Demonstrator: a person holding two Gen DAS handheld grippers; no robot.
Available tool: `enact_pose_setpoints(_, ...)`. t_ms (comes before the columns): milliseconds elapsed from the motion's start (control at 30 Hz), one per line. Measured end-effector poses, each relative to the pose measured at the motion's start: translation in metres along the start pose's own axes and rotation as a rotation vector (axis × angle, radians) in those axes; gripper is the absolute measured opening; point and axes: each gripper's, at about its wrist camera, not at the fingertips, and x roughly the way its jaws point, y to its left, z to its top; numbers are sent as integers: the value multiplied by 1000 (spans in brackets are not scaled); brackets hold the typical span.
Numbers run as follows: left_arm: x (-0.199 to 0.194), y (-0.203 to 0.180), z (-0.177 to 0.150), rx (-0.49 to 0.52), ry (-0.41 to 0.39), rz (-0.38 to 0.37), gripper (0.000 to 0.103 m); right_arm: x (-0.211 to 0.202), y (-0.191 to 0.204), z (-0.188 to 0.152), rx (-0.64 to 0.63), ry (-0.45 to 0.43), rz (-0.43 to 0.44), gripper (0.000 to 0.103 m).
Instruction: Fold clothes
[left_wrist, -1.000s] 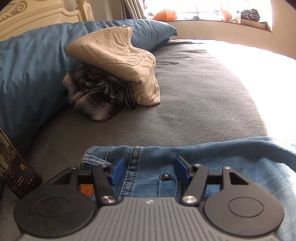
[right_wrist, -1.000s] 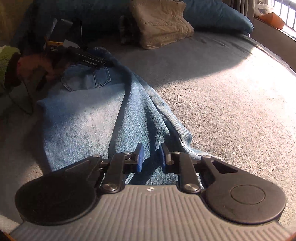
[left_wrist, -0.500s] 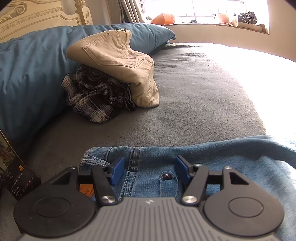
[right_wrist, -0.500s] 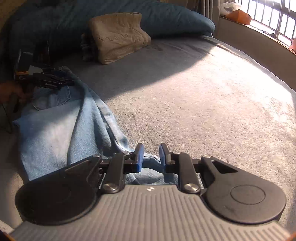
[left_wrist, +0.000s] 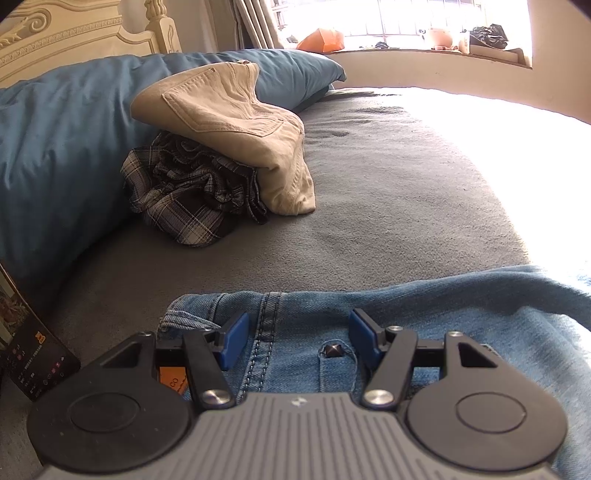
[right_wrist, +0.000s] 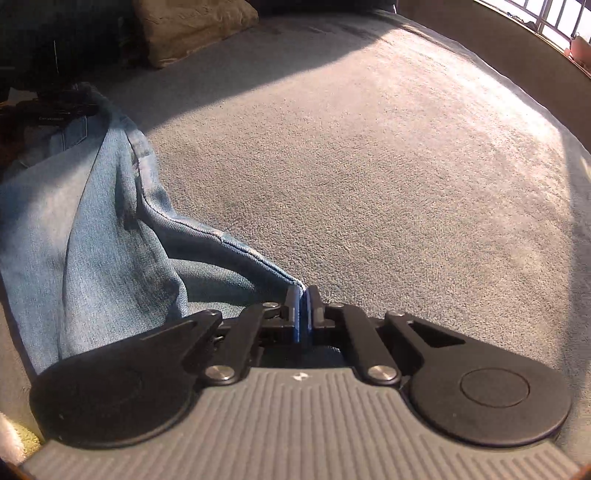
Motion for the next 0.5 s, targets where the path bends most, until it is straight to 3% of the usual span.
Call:
enact_pose_setpoints(133, 0, 0, 1, 4, 2, -4, 63, 0, -20, -12, 104, 10, -4, 1)
enact_pose_setpoints(333, 1, 1, 0, 6, 0, -8, 63, 16, -18, -16, 150, 28, -22, 2)
enact_pose_setpoints(400, 1, 1, 0, 5, -2, -8, 63, 4, -26, -17, 212, -13, -15, 7)
enact_pose_setpoints(467, 1, 1, 0, 5, -3, -9, 63, -14, -37, -21, 295, -75, -8, 24)
enact_pose_setpoints(500, 1, 1, 0, 5, -3, -10, 63, -27, -46, -24, 350, -114, -24, 25)
